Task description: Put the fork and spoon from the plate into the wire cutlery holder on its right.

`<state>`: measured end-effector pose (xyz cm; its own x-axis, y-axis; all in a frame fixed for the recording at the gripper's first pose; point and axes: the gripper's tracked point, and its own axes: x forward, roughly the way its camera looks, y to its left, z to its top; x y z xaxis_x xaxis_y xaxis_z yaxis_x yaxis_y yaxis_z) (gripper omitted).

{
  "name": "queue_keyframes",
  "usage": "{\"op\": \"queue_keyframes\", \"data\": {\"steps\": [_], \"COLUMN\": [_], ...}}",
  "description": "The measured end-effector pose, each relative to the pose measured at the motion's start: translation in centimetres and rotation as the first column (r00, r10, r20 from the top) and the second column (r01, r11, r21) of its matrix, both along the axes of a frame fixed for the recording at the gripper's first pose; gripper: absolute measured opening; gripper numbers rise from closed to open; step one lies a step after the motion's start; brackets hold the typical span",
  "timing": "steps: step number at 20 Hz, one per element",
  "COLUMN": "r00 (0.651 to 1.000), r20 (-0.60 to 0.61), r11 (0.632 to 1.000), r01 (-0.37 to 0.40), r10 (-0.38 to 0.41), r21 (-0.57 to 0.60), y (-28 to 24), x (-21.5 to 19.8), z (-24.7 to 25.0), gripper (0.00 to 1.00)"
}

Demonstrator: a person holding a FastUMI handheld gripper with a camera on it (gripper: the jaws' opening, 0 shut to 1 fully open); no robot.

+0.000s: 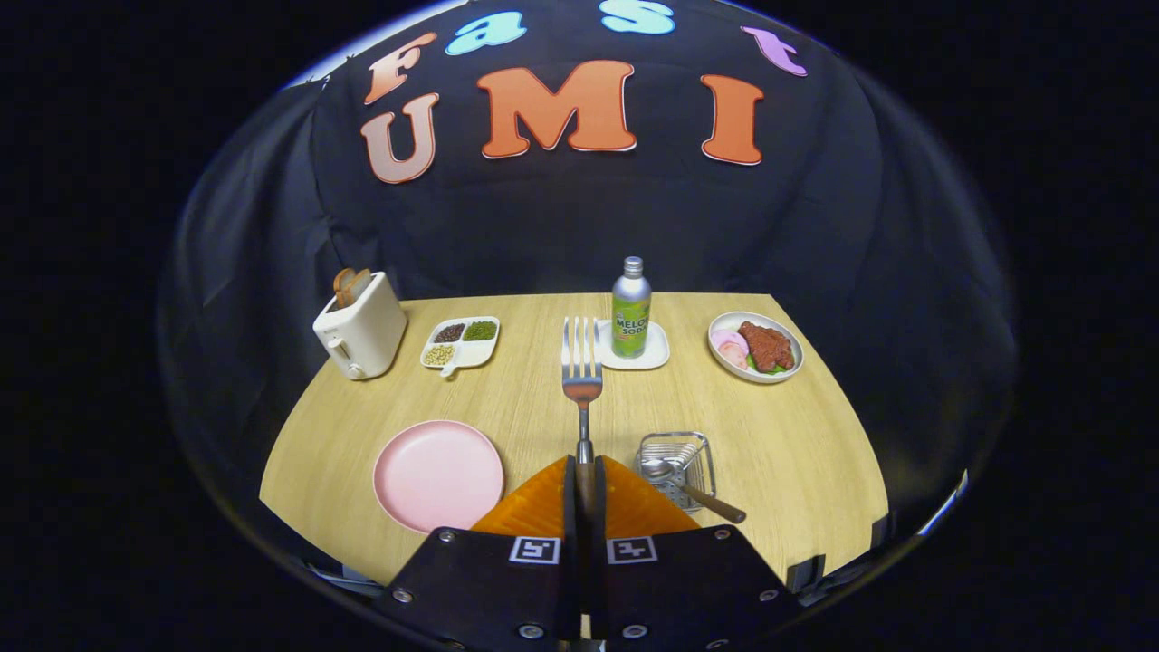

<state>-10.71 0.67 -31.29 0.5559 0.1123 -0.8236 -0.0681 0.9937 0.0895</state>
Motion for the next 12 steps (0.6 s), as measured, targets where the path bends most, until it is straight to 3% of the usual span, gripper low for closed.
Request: {"op": "queue_keyframes", "data": {"steps": [12], "r00": [0.969], "r20": [-0.245], "r11": [0.989], "r01": [-0.063], "r10": [0.028], "r21": [-0.135], "y": [-5.9], "x": [-3.6], "z": [-6.0], "gripper": [0.05]}}
